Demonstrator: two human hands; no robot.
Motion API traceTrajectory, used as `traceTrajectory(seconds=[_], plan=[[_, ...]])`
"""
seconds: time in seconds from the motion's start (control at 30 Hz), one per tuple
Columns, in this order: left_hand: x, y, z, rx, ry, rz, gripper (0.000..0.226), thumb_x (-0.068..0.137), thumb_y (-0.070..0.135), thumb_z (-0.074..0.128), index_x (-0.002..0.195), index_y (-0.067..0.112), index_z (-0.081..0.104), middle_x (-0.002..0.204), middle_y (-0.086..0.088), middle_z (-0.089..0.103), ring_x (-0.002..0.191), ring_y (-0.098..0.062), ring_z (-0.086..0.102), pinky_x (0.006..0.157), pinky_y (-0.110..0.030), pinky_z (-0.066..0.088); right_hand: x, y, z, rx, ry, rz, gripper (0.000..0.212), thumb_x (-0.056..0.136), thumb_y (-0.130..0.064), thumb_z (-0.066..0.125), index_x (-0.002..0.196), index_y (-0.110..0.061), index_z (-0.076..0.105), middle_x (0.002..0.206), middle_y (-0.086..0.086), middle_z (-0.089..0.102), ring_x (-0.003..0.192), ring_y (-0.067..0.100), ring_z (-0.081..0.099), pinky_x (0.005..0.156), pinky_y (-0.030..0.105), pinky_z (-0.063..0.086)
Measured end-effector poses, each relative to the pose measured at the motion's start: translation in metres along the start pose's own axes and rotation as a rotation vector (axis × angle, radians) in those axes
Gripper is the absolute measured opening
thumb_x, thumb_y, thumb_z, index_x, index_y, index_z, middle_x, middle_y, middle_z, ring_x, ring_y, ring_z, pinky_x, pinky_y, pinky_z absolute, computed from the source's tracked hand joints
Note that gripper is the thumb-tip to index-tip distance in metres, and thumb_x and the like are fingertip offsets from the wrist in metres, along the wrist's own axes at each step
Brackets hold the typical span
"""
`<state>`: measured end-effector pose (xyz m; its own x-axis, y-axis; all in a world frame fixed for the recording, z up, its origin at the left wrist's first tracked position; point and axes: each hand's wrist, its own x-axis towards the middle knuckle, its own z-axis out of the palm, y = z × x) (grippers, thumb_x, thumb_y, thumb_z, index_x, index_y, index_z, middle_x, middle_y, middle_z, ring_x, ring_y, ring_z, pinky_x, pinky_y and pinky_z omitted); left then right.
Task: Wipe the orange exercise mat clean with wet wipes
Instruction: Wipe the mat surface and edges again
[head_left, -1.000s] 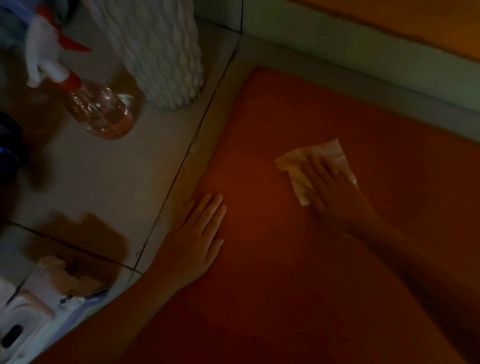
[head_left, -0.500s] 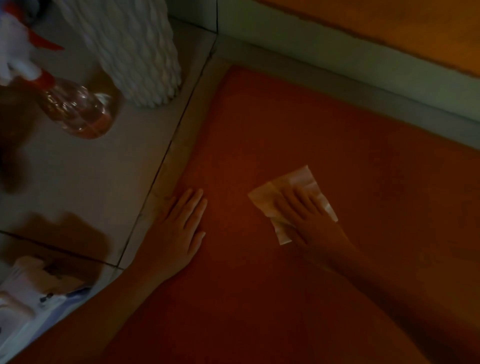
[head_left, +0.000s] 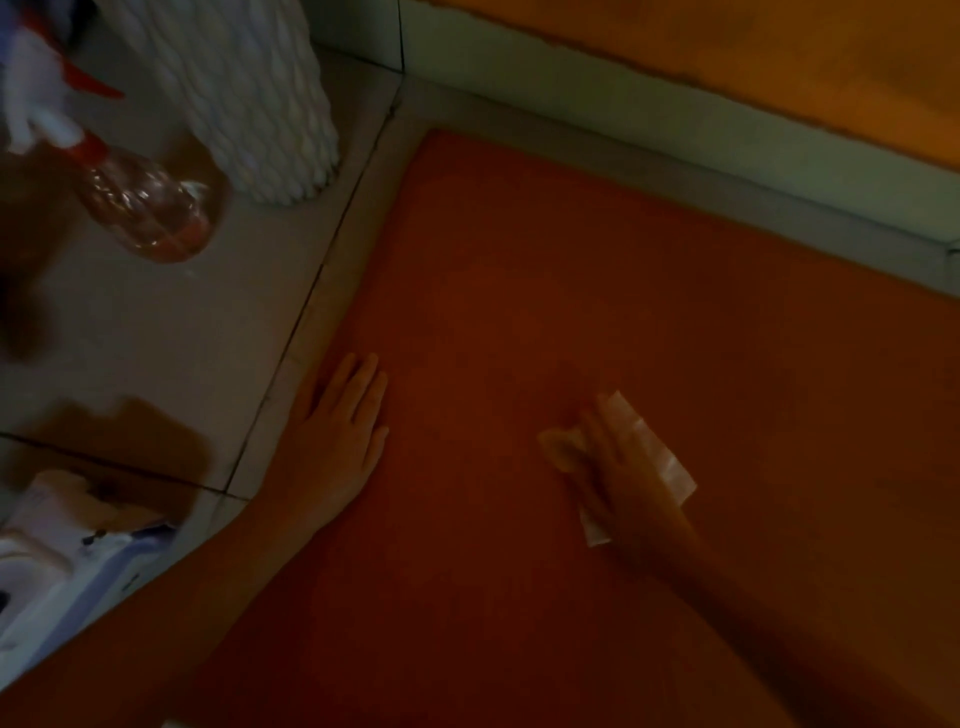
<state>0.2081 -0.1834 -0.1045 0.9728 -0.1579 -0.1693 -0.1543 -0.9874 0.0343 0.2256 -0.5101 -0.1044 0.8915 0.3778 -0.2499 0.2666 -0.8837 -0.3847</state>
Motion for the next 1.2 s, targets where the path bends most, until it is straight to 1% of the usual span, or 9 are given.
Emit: traceTrajectory(seconds=[0.17, 0.37, 0.57, 0.7, 0.77, 0.87, 0.93, 1.07, 1.2], plan=[[-0.027, 0.018, -0.005, -0.053, -0.054, -0.02, 0.058, 0.097, 0.035, 0.026, 0.138, 0.001, 0.048, 0.147, -0.016, 0.042, 0.137, -0.032, 0.039, 0.107, -0.056, 0.035, -0.031, -0.028, 0.008, 0.104, 0.044, 0.277, 0.051, 0.098, -0.047, 0.017, 0.149, -0.047, 0.009, 0.159, -0.012, -0.008, 0.146, 0.008, -0.012, 0.118, 0.048, 0.007], [-0.039, 0.038, -0.012, -0.087, -0.15, -0.109, 0.061, 0.101, 0.041, 0.018, 0.152, 0.008, 0.018, 0.161, -0.01, 0.01, 0.148, -0.028, 0.009, 0.118, -0.05, 0.014, -0.044, -0.011, -0.001, -0.038, -0.197, -0.039, 0.053, 0.095, -0.058, 0.0, 0.145, -0.043, -0.009, 0.154, -0.013, -0.018, 0.142, 0.009, -0.025, 0.117, 0.042, -0.01], [-0.051, 0.049, -0.015, -0.065, -0.244, -0.125, 0.063, 0.102, 0.044, 0.018, 0.154, 0.014, -0.003, 0.161, -0.005, -0.011, 0.148, -0.024, -0.011, 0.12, -0.045, 0.0, -0.019, -0.022, 0.016, -0.259, -0.168, 0.072, 0.074, 0.084, -0.047, -0.011, 0.15, -0.015, -0.004, 0.159, 0.009, -0.011, 0.145, 0.028, -0.018, 0.116, 0.057, -0.009], [-0.059, 0.05, -0.016, -0.032, -0.286, -0.098, 0.064, 0.102, 0.045, 0.019, 0.154, 0.015, -0.002, 0.161, -0.005, -0.01, 0.148, -0.025, -0.009, 0.12, -0.047, 0.003, -0.087, -0.041, 0.01, -0.021, -0.285, -0.151, 0.054, 0.096, -0.05, 0.004, 0.146, -0.031, -0.007, 0.154, -0.011, -0.015, 0.143, 0.012, -0.021, 0.112, 0.033, -0.021], [-0.065, 0.051, -0.016, -0.036, -0.294, -0.09, 0.064, 0.102, 0.045, 0.019, 0.154, 0.015, -0.002, 0.161, -0.005, -0.01, 0.148, -0.024, -0.009, 0.12, -0.046, 0.004, -0.113, -0.025, -0.006, 0.061, -0.317, -0.105, 0.046, 0.104, -0.038, 0.019, 0.142, -0.036, -0.007, 0.149, -0.018, -0.014, 0.139, 0.003, -0.02, 0.114, 0.029, -0.016], [-0.069, 0.054, -0.015, -0.061, -0.267, -0.104, 0.062, 0.103, 0.043, 0.02, 0.154, 0.015, 0.0, 0.162, -0.005, -0.008, 0.149, -0.024, -0.008, 0.12, -0.046, 0.003, -0.114, 0.003, -0.005, -0.09, -0.187, -0.057, 0.048, 0.104, -0.033, 0.025, 0.147, -0.024, 0.004, 0.154, -0.007, 0.001, 0.142, 0.014, 0.0, 0.118, 0.051, 0.009], [-0.068, 0.057, -0.015, -0.064, -0.261, -0.121, 0.06, 0.104, 0.04, 0.022, 0.154, 0.014, 0.002, 0.162, -0.006, -0.006, 0.149, -0.024, -0.006, 0.12, -0.047, 0.003, -0.103, -0.003, 0.001, -0.193, -0.174, -0.001, 0.055, 0.098, -0.038, 0.017, 0.146, -0.013, 0.004, 0.156, 0.007, 0.005, 0.145, 0.032, 0.007, 0.113, 0.06, 0.007], [-0.068, 0.062, -0.017, -0.096, -0.274, -0.147, 0.06, 0.104, 0.038, 0.022, 0.154, 0.013, 0.003, 0.162, -0.007, -0.006, 0.149, -0.025, -0.006, 0.12, -0.048, 0.002, -0.132, -0.043, 0.019, -0.132, -0.233, -0.032, 0.059, 0.09, -0.052, -0.001, 0.138, -0.023, -0.021, 0.144, -0.005, -0.03, 0.133, 0.019, -0.032, 0.106, 0.041, -0.03], [-0.07, 0.064, -0.021, -0.091, -0.298, -0.154, 0.067, 0.101, 0.049, 0.019, 0.154, 0.013, 0.0, 0.161, -0.007, -0.009, 0.148, -0.025, -0.009, 0.119, -0.049, -0.003, -0.188, -0.026, 0.014, 0.02, -0.267, -0.032, 0.078, 0.074, -0.074, -0.02, 0.14, -0.033, -0.021, 0.15, -0.014, -0.023, 0.136, 0.008, -0.031, 0.109, 0.03, -0.026]])
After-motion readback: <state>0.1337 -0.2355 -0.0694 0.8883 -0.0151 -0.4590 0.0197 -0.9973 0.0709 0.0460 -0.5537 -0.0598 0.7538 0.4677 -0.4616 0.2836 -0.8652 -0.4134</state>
